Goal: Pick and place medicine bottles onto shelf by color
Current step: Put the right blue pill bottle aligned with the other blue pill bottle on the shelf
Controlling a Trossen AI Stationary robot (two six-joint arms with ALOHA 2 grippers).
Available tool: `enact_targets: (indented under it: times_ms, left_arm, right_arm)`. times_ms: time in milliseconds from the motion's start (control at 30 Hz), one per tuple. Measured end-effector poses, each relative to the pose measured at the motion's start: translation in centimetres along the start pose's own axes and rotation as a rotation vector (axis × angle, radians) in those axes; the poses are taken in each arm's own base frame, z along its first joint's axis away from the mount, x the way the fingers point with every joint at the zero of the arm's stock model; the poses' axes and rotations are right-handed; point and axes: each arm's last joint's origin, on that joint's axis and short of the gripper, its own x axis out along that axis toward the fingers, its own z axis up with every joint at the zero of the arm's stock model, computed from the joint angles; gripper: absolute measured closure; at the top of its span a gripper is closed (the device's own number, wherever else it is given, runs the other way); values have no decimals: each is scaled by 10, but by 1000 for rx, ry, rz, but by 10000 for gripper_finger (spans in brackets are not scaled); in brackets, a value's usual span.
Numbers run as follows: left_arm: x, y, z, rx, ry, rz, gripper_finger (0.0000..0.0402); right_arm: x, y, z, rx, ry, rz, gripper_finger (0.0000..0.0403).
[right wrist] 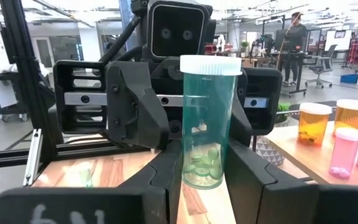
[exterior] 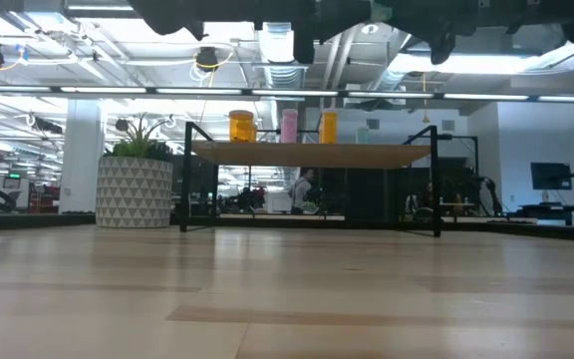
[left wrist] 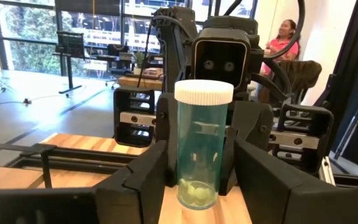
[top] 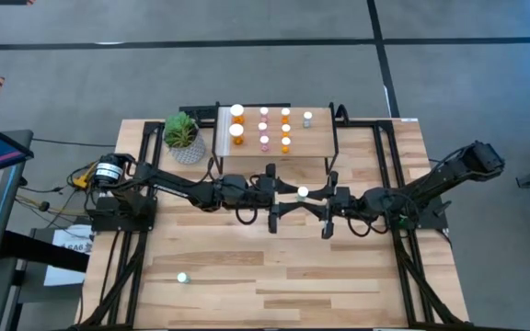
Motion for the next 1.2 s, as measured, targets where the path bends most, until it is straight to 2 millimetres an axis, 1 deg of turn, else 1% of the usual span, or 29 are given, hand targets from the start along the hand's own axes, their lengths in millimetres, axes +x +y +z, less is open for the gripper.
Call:
enact_targets:
  times_ms: [333, 500, 667, 1033, 1200]
  left_arm:
    - [0, 1, 2, -25, -14, 19, 206]
    - [0, 1, 0, -20, 0, 13, 206]
    - [0, 1, -1, -15, 17, 12, 226]
    - [0, 0, -1, 2, 15, 5, 296]
    - [0, 0, -1, 2, 16, -5, 317]
  right_arm:
    - [0, 0, -2, -6, 15, 4, 283]
    - [0, 0, -2, -6, 14, 4, 283]
    - [0, 0, -2, -7, 13, 4, 283]
    - [0, 0, -1, -5, 12, 0, 283]
    - [0, 0, -2, 6, 14, 0, 283]
